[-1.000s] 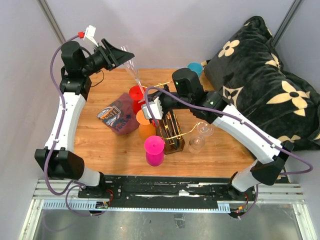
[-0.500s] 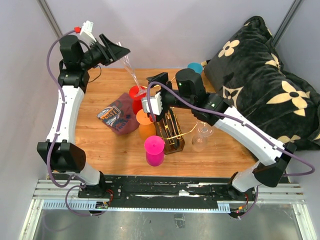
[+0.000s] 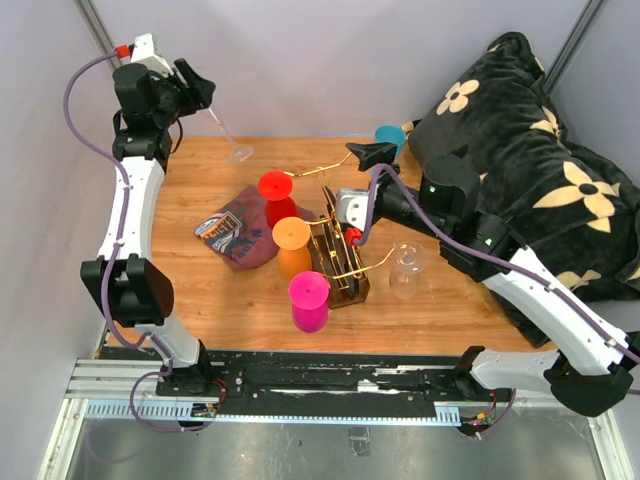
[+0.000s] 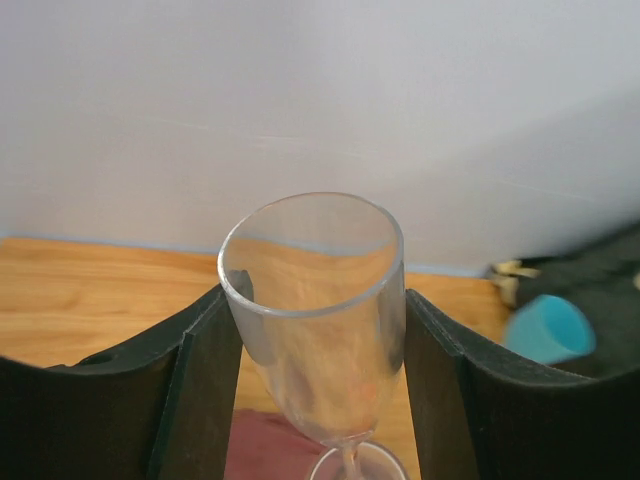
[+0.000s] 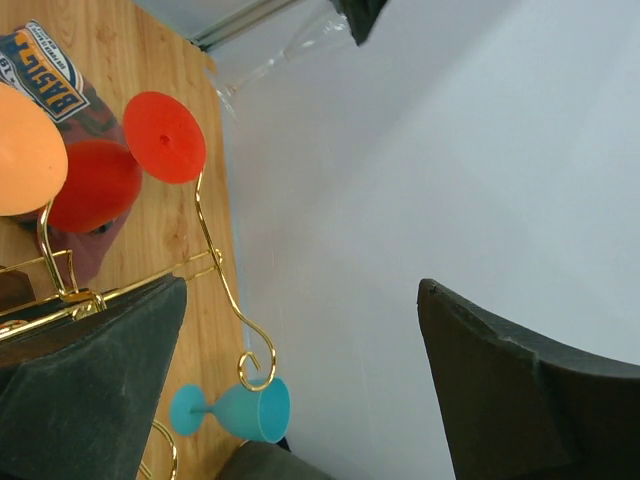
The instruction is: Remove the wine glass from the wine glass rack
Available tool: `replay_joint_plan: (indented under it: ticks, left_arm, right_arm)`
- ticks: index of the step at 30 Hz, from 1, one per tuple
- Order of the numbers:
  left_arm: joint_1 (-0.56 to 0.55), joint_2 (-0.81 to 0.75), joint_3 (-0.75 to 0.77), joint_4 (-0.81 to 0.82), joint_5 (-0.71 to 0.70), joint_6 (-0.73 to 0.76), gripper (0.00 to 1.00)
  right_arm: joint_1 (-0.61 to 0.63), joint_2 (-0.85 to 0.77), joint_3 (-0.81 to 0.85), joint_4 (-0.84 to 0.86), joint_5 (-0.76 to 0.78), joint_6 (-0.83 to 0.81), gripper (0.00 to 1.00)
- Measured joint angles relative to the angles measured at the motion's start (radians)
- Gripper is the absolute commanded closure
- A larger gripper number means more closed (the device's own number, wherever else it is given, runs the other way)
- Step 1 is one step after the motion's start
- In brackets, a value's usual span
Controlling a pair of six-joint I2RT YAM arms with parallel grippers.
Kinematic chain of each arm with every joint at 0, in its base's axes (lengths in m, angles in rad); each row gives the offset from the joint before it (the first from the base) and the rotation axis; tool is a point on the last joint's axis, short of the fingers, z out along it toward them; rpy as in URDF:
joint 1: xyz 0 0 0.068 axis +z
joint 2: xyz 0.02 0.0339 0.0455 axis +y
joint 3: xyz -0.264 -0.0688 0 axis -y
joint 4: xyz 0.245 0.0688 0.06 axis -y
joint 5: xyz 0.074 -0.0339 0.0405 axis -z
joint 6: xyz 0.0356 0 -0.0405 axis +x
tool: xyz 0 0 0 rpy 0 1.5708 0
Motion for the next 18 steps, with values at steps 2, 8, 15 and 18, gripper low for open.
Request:
replay_joint_plan:
  ticks: [2, 8, 15, 18]
  left_arm:
    - [-0.001, 0.009, -0.042, 0.042, -0.092, 0.054, 0.92]
    - [-0.006, 0.042, -0.236, 0.253, -0.327, 0.167, 0.96]
    - [-0.051, 0.198, -0.379, 0.567, -0.568, 0.316, 1.0]
    - [-0.065, 0.277, -0.399, 0.678, -0.649, 0.381, 0.99]
  right_arm:
    - [-0.022, -0.028, -0.034, 0.028, 0.0, 0.028, 0.01]
    - [-0.063, -0.079, -0.116, 0.101, 0.004, 0.095, 0.01]
    - [-0.081, -0.085, -0.167, 0.151, 0.079, 0.253, 0.01]
    - [-0.081, -0.061, -0.122, 0.091, 0.138, 0.361, 0.0]
